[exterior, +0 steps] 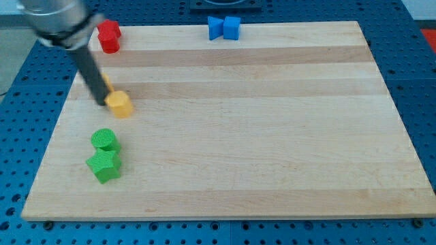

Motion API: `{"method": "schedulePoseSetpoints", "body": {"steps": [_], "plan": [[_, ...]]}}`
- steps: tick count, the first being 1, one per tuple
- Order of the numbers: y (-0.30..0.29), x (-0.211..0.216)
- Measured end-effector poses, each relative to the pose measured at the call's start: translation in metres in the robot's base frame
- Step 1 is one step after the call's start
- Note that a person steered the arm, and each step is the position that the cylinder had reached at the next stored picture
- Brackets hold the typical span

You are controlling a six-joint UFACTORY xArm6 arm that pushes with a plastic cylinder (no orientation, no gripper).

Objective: Push the yellow hexagon towards the center of the board

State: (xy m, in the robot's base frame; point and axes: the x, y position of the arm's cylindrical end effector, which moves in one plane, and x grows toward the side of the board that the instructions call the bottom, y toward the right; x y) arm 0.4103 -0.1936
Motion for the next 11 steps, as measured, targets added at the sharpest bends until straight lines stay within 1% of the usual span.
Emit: {"method": "schedulePoseSetpoints", "body": {"steps": [1,2,3,4,5,6,7,8,9,10,11], "plan": [[0.084,0.001],[0.067,0.001],[0.016,0.001],[-0.008,0.006],[0.001,0.036],[0.067,0.057],[0.112,0.061],[0.077,0.057],[0.03,0.044],[0.026,0.015],[0.069,-0.002]]}}
